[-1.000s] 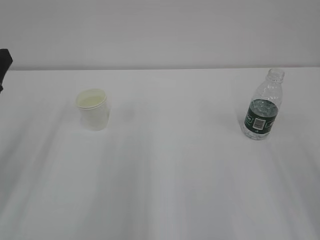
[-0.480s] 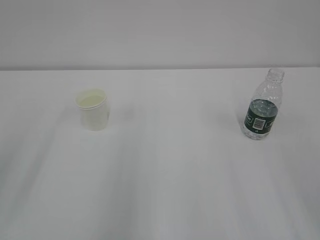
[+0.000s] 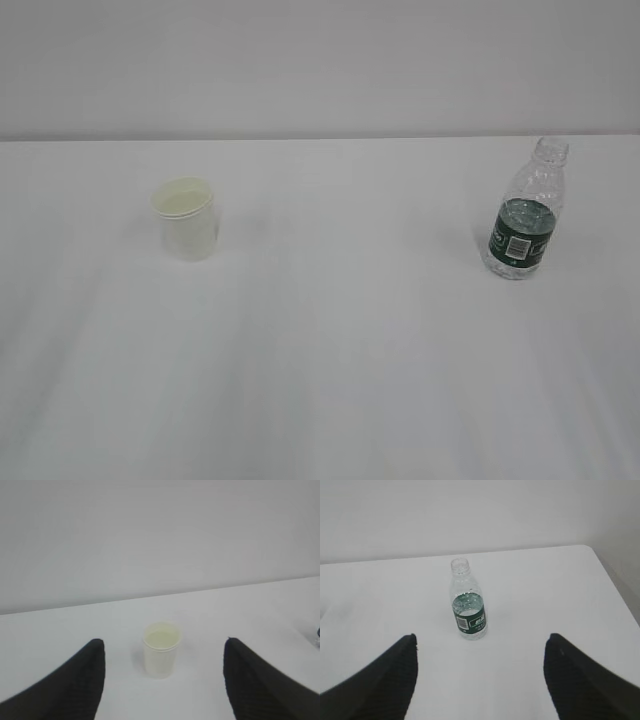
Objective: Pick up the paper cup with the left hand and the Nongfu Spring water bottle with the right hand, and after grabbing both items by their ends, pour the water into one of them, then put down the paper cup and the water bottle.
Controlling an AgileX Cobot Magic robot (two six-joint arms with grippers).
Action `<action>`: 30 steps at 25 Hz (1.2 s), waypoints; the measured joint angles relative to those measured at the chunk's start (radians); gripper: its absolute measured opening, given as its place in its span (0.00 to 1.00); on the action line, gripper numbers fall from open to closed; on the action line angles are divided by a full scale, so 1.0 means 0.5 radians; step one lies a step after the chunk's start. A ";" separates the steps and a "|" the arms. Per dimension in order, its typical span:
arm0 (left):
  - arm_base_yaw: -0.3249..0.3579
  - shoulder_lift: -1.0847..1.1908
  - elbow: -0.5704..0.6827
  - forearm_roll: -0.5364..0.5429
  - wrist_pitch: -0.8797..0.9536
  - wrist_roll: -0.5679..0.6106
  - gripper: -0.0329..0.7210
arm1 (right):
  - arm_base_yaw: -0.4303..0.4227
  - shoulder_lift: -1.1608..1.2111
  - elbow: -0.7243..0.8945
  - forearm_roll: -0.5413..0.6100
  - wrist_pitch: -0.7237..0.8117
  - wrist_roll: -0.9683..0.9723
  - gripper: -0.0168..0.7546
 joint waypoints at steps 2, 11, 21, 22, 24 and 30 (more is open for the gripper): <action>0.000 -0.056 -0.004 0.007 0.078 0.000 0.74 | 0.000 0.000 -0.047 0.065 0.076 -0.037 0.78; 0.000 -0.273 -0.285 0.097 0.705 0.000 0.73 | 0.000 -0.020 -0.148 0.288 0.420 -0.213 0.78; 0.000 -0.715 -0.329 0.172 1.356 0.004 0.70 | 0.000 -0.453 -0.148 0.363 0.694 -0.256 0.78; 0.000 -0.756 -0.343 0.172 1.416 0.004 0.70 | 0.000 -0.503 -0.148 0.349 0.748 -0.256 0.78; 0.000 -0.844 -0.377 0.179 1.518 0.004 0.70 | 0.000 -0.587 -0.149 0.327 0.835 -0.257 0.78; 0.030 -0.948 -0.453 0.197 1.819 -0.014 0.70 | 0.000 -0.623 -0.164 0.305 0.991 -0.261 0.78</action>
